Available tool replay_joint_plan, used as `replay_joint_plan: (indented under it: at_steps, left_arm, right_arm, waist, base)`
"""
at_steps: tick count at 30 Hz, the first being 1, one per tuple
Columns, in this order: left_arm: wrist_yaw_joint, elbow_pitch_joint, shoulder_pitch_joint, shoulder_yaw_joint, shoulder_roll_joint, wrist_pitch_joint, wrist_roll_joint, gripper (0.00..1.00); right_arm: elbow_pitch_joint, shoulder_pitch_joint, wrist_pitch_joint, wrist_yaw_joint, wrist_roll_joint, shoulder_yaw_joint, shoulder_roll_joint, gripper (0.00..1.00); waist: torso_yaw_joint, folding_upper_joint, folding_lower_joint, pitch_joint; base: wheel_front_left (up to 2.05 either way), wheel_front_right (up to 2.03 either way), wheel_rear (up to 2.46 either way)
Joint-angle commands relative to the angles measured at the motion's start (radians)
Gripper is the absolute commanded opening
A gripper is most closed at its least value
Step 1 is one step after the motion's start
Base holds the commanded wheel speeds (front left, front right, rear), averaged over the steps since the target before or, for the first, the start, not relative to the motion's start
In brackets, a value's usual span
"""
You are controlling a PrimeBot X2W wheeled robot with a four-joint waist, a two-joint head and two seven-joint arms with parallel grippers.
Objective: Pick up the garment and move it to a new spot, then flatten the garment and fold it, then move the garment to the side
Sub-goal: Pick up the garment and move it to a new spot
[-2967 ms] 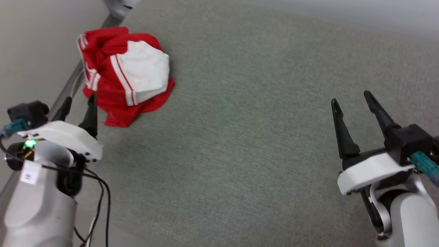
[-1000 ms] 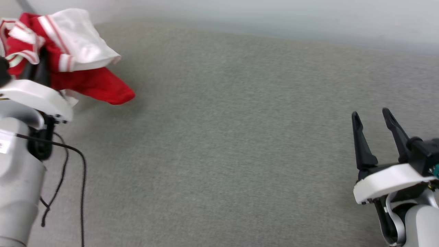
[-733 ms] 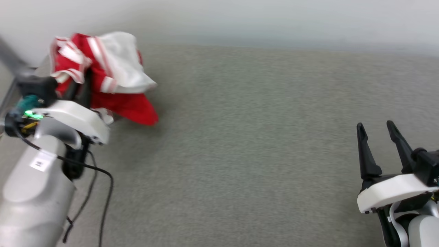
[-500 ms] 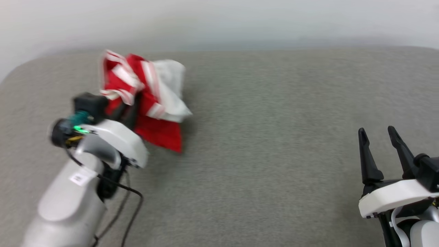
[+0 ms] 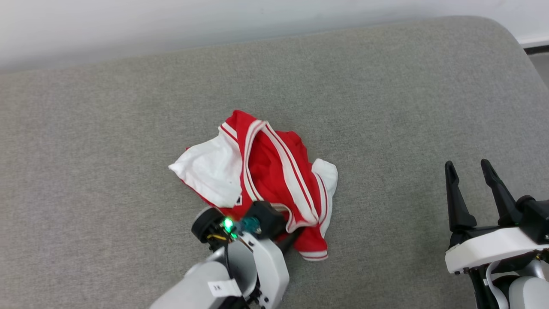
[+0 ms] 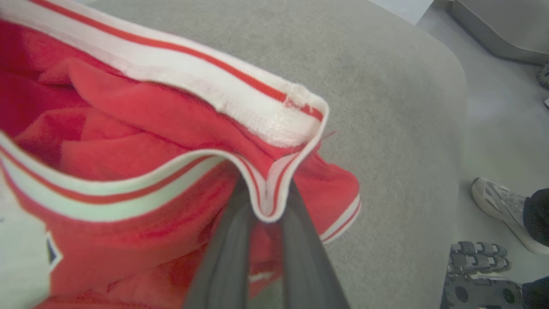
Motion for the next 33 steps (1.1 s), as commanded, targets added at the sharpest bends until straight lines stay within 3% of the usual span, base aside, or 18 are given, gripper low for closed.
replay_joint_plan:
  at_steps: [1, 4, 5, 6, 7, 8, 12, 23, 29, 33]
  left_arm:
    - [-0.005, 0.001, 0.01, -0.015, -0.003, 0.003, 0.007, 0.0]
    - [-0.012, 0.012, 0.027, -0.053, -0.014, 0.002, 0.004, 0.0]
    - [-0.014, 0.013, 0.029, -0.061, -0.014, -0.003, 0.007, 0.15]
    - [-0.016, 0.016, 0.029, -0.067, -0.015, -0.01, 0.008, 0.42]
    - [-0.016, 0.016, 0.028, -0.07, -0.016, -0.022, 0.009, 0.85]
    - [-0.017, 0.011, 0.023, -0.071, -0.019, -0.039, 0.015, 1.0]
    - [-0.01, -0.006, 0.007, -0.057, -0.026, -0.119, 0.029, 1.0]
    - [0.073, -0.043, 0.035, 0.011, -0.032, -0.282, 0.041, 1.0]
    - [0.164, -0.06, 0.086, 0.138, -0.007, -0.337, 0.005, 1.0]
    - [0.197, -0.072, 0.114, 0.204, 0.004, -0.345, -0.01, 1.0]
  right_arm:
    - [0.002, -0.014, -0.008, -0.001, 0.009, 0.001, 0.001, 1.0]
    - [0.01, -0.02, -0.013, -0.001, 0.01, 0.0, 0.001, 1.0]
    - [0.012, -0.02, -0.014, -0.001, 0.009, -0.001, 0.001, 1.0]
    - [0.014, -0.02, -0.014, -0.001, 0.007, -0.002, 0.001, 1.0]
    - [0.015, -0.02, -0.013, -0.001, 0.004, -0.002, 0.001, 1.0]
    - [0.014, -0.018, -0.01, -0.001, 0.0, -0.004, 0.001, 1.0]
    - [0.012, -0.017, 0.003, -0.001, -0.018, -0.008, 0.001, 1.0]
    - [-0.019, 0.021, 0.051, -0.001, -0.052, -0.017, 0.001, 1.0]
    - [-0.037, 0.05, 0.079, -0.001, -0.055, -0.01, 0.001, 1.0]
    - [-0.046, 0.06, 0.091, -0.001, -0.062, -0.008, 0.001, 1.0]
  waist:
    - [-0.012, -0.0001, 0.0001, 0.017]
    - [-0.01, -0.0001, 0.0001, 0.031]
    - [-0.006, -0.0001, 0.0001, 0.034]
    - [-0.002, -0.0001, 0.0001, 0.034]
    - [0.003, -0.0001, 0.0001, 0.032]
    - [0.011, -0.0001, 0.0001, 0.03]
    - [0.042, -0.0001, 0.0001, 0.009]
    - [0.134, -0.0001, 0.0001, -0.075]
    - [0.184, -0.0001, 0.0001, -0.117]
    - [0.203, -0.0001, 0.0001, -0.129]
  base:
    - [0.0, 0.0, 0.0]
    - [0.0, 0.0, 0.0]
    - [0.0, 0.0, 0.0]
    - [0.0, 0.0, 0.0]
    - [0.0, 0.0, 0.0]
    - [0.0, 0.0, 0.0]
    - [0.0, 0.0, 0.0]
    - [0.0, 0.0, 0.0]
    - [0.0, 0.0, 0.0]
    - [0.0, 0.0, 0.0]
